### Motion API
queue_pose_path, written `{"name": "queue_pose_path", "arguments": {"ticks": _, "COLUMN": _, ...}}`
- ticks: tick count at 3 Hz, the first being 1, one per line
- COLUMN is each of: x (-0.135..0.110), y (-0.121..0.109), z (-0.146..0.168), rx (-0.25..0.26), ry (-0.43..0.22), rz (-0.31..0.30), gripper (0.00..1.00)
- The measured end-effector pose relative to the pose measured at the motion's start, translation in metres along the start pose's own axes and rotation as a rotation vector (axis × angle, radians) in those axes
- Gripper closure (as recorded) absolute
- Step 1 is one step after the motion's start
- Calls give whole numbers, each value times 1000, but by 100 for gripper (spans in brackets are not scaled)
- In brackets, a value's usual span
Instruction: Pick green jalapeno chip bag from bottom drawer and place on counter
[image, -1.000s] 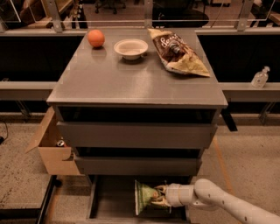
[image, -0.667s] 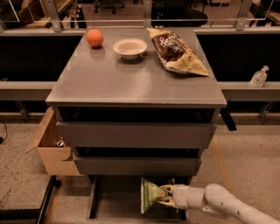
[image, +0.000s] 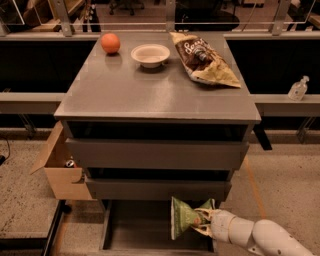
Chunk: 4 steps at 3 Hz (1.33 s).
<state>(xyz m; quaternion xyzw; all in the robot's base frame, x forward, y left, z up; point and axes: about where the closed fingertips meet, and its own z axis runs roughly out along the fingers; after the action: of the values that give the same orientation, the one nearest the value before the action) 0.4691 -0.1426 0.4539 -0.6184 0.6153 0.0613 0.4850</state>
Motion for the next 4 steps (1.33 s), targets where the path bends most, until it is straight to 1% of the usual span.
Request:
{"name": "queue_pose_path", "arguments": {"ticks": 1, "x": 0, "y": 0, "z": 0, "rx": 0, "ry": -1, "rz": 0, "gripper": 100}}
{"name": "queue_pose_path", "arguments": {"ticks": 3, "x": -56, "y": -63, "z": -12, "rx": 67, "ry": -30, "rz": -197, "gripper": 100}}
{"name": "queue_pose_path", "arguments": {"ticks": 4, "x": -94, "y": -98, "z": -26, "rx": 103, "ry": -33, "rz": -326, "gripper": 100}}
